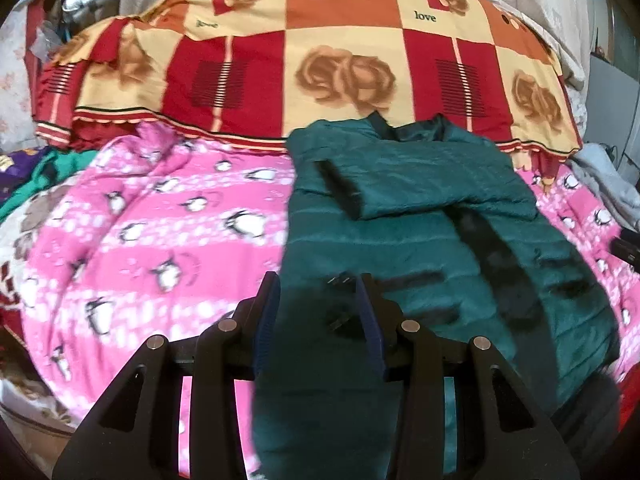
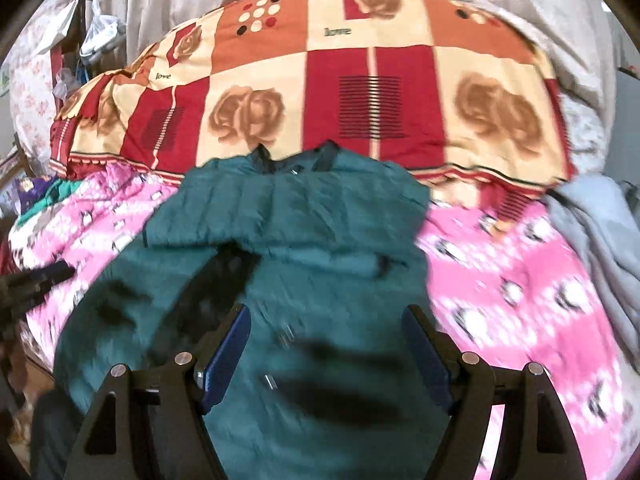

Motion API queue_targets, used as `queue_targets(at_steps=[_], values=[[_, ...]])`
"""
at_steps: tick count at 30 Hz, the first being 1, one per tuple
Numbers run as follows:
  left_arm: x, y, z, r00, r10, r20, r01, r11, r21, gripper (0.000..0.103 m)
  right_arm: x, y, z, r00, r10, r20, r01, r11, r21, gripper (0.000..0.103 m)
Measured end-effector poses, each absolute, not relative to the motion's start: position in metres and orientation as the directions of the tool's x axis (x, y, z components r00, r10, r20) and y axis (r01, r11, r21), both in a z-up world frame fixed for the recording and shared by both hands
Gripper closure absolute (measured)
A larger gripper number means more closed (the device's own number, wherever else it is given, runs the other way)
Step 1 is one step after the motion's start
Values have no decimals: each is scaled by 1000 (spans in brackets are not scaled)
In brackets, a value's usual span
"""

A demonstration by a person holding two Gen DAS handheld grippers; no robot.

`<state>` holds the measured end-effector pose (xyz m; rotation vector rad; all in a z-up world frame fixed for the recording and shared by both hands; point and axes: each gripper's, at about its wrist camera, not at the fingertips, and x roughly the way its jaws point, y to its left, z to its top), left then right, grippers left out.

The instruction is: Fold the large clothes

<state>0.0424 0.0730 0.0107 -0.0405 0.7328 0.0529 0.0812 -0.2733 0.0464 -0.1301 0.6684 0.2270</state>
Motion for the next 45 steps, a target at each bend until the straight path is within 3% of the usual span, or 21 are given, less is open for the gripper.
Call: queue_targets(at_steps=[9,17,33,40,45], values=[[5,73,3,761,1,-649,-20,1000,-22,64,6,-323,20,792,93,-603,-175,981,-79,28],[8,73,-4,740,35,-672,-55,998,-8,64,-5,-339,13,790,89,-606,-135,990,-31,28],[8,126,-22,678,-52,-733,-143,969,-201,64,-6,-348,9,785,117,-609,-125,992,29,28],[-15,172,-30,666,-26,-746,-123,982,-144,64,-18,-361,23,809,149,-569,-134,989,68,28],[-25,187,-55,638,-98,-764,-104,972,-211,64,-22,-372,17,808,166,-565,-130,986,103,28]])
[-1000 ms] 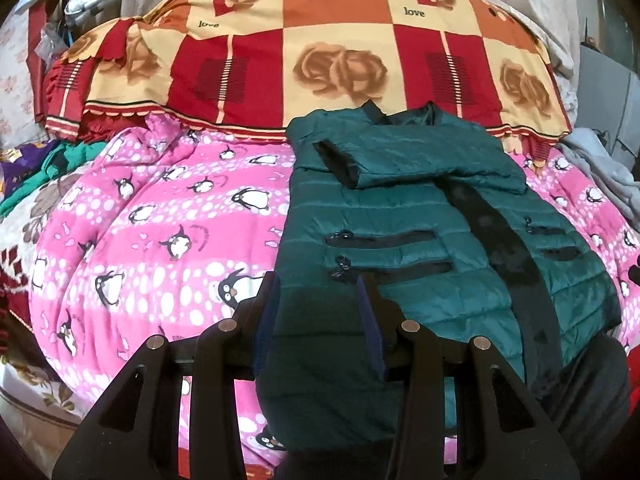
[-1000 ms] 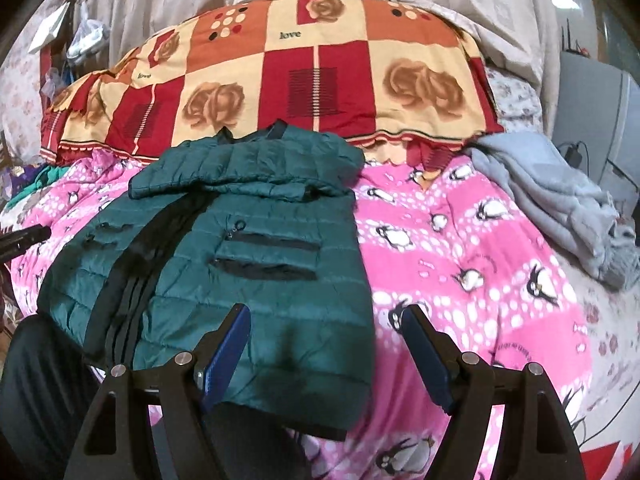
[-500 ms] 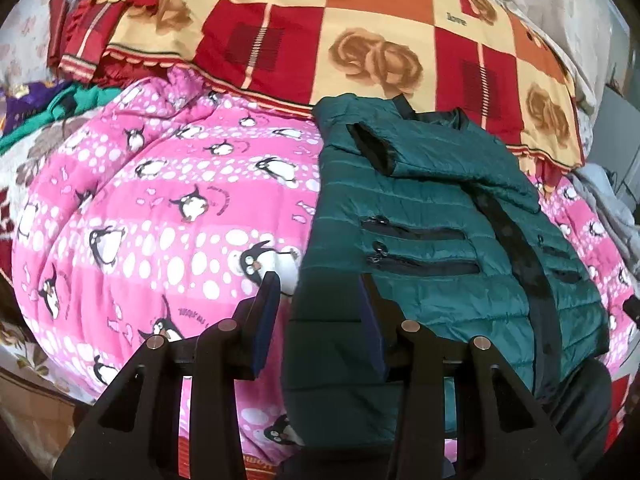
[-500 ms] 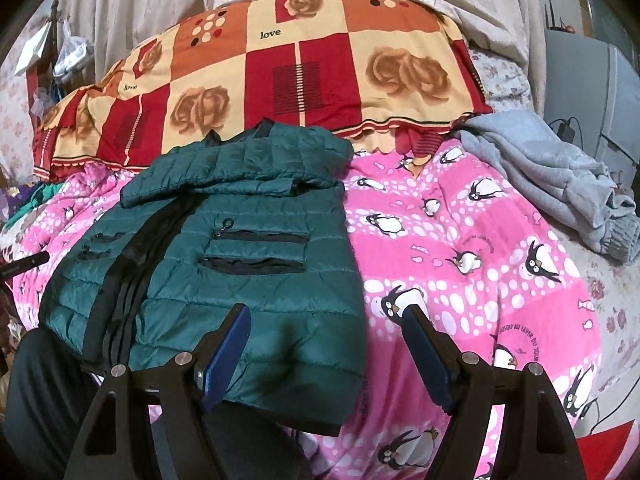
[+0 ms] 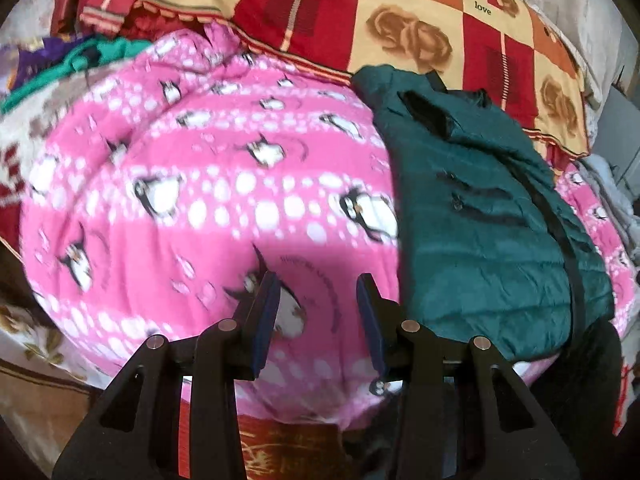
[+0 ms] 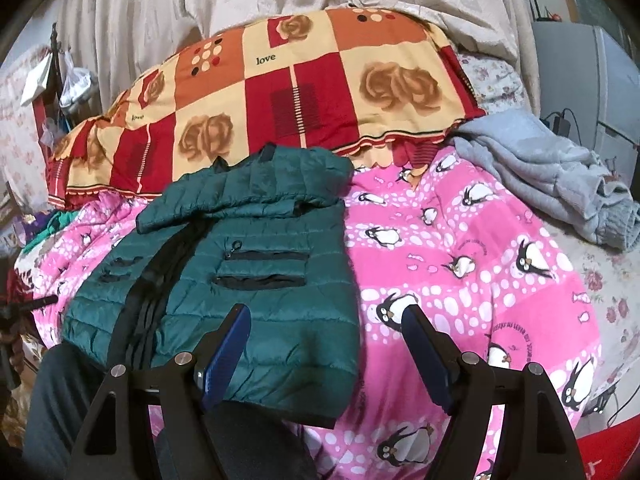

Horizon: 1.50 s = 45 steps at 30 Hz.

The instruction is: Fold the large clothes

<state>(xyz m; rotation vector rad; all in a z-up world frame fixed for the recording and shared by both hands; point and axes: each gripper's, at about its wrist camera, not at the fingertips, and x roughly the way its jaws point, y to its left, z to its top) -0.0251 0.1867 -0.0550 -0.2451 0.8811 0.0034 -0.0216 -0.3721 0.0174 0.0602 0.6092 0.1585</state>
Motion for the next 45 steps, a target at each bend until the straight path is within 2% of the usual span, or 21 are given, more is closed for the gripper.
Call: queue_targets(at_steps=[7,10,12,14,18,21,25,28,31,34,37,39,41,45], values=[[-14,149,-75,609,-296,-736,45,939,-341,64,-15,-375,6,795,195,-575,-127,980,156,28],[-5,147,-79,590,-403,-699,81,892,-445,62,-14,-372,4,790,196,-582,-136,980,145,28],[-3,142,-75,577,-466,-671,116,860,-497,38,-14,-372,4,791,189,-582,-137,982,133,28],[-4,136,-70,579,-492,-650,155,849,-504,35,-14,-374,4,791,191,-581,-141,981,130,28],[4,131,-76,544,-507,-668,176,848,-500,33,-13,-376,2,788,197,-583,-142,980,140,28],[15,126,-80,499,-552,-668,207,824,-527,18,-10,-377,-1,781,201,-591,-140,979,148,28],[22,126,-79,491,-537,-686,226,839,-495,17,-12,-374,1,789,206,-579,-153,978,140,28],[19,129,-80,494,-566,-660,234,817,-527,17,-13,-375,1,790,205,-577,-160,979,128,28],[9,119,-68,478,-617,-624,328,785,-525,17,-12,-379,0,794,202,-573,-156,979,128,28],[9,116,-57,511,-611,-605,339,790,-511,24,-9,-385,-3,792,217,-570,-162,976,145,28],[18,119,-57,546,-570,-614,284,816,-504,39,0,-391,-15,761,236,-604,-167,971,168,28],[22,121,-60,556,-537,-635,250,836,-488,68,3,-394,-22,750,257,-610,-174,966,192,28],[22,124,-62,564,-522,-639,234,844,-482,72,8,-396,-31,738,281,-614,-182,958,219,28],[24,122,-62,563,-504,-655,229,857,-462,72,24,-397,-45,683,417,-600,-258,906,336,28]])
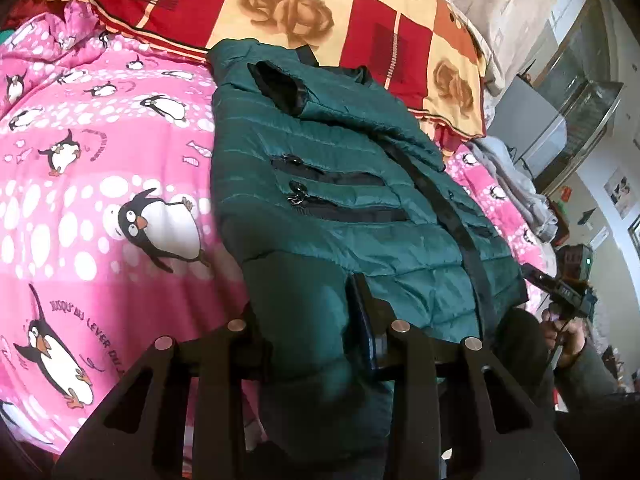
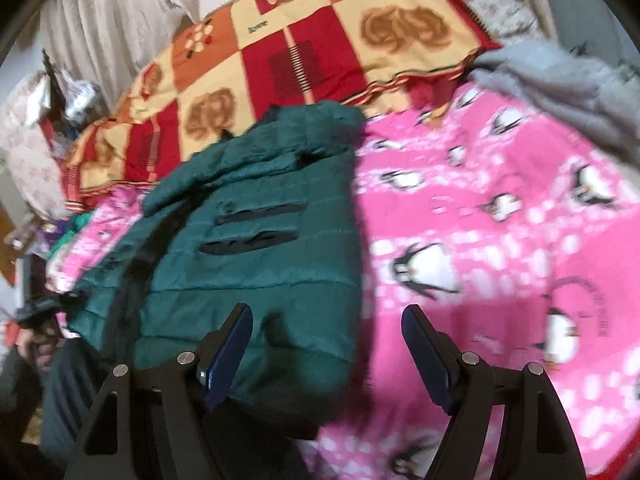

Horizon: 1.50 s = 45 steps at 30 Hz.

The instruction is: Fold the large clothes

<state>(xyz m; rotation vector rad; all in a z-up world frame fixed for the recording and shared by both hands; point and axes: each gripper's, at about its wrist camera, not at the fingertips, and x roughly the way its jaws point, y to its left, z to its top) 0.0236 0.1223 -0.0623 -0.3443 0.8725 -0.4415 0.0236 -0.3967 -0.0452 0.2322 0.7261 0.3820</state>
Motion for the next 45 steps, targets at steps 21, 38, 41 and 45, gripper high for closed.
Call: queue_targets(at_steps=[21,38,41,45], values=[[43,111,-70,484,-467,-740,214,883,-417,53,47,-382,-74,621,524,-583,-258,839,479,47],[43,102,-59,498,-446,-744,231,895,-382,65,39,-368,-63,639,500,-585,-331,865,378,63],[45,109,-49,525,-451,-722,186,888,-420,89,31,-372,-47,666,536,-520,-361,840,404,78],[32,111,-30,562,-453,-692,203,887,-416,90,21,-376,-24,685,557,-469,-375,822,428,86]])
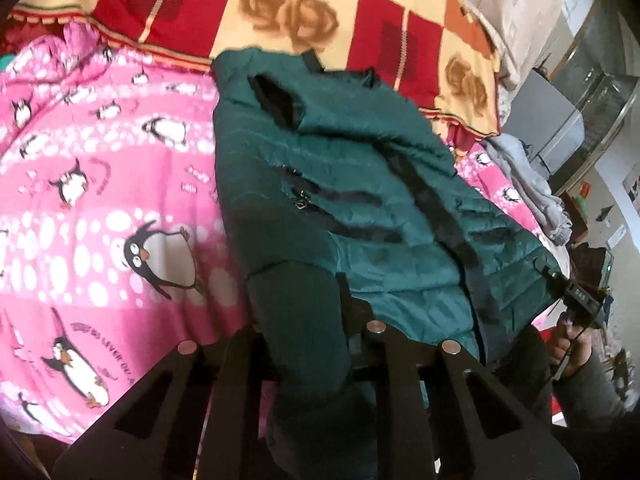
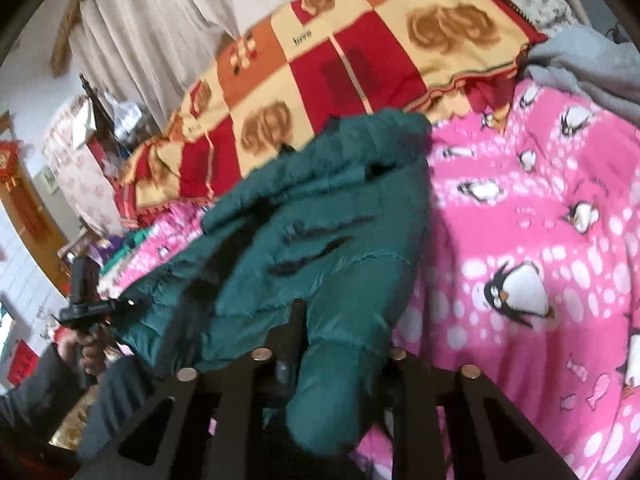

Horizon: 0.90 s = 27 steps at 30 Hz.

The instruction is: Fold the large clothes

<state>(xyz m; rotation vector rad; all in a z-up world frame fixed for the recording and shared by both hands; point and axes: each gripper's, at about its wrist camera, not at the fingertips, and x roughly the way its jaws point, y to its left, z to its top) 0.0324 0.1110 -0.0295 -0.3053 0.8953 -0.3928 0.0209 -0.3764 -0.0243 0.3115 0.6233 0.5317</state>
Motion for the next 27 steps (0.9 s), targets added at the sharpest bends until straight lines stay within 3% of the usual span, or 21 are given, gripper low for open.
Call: queue_targets(at_steps=[9,15,21,27], values=[[-13,125,-13,566,-493,-661,239,865,-441,90,-23,-377,6,683,600,-416,-430,791,435,87],[-41,122,-24,554,-471,-686,243,880,-407,90,-47,-378,0,678,586,-444,-418,804,424,87],[-47,109,-32,582,-364,-727,184,930,-319,85,-49,-380,-18,686,523,-507,-344,846,407,87],[-54,89,-34,647,-176,-742,81,983,-162,79,-48,-369,-19,707,413,-574,-269,908,322,87]])
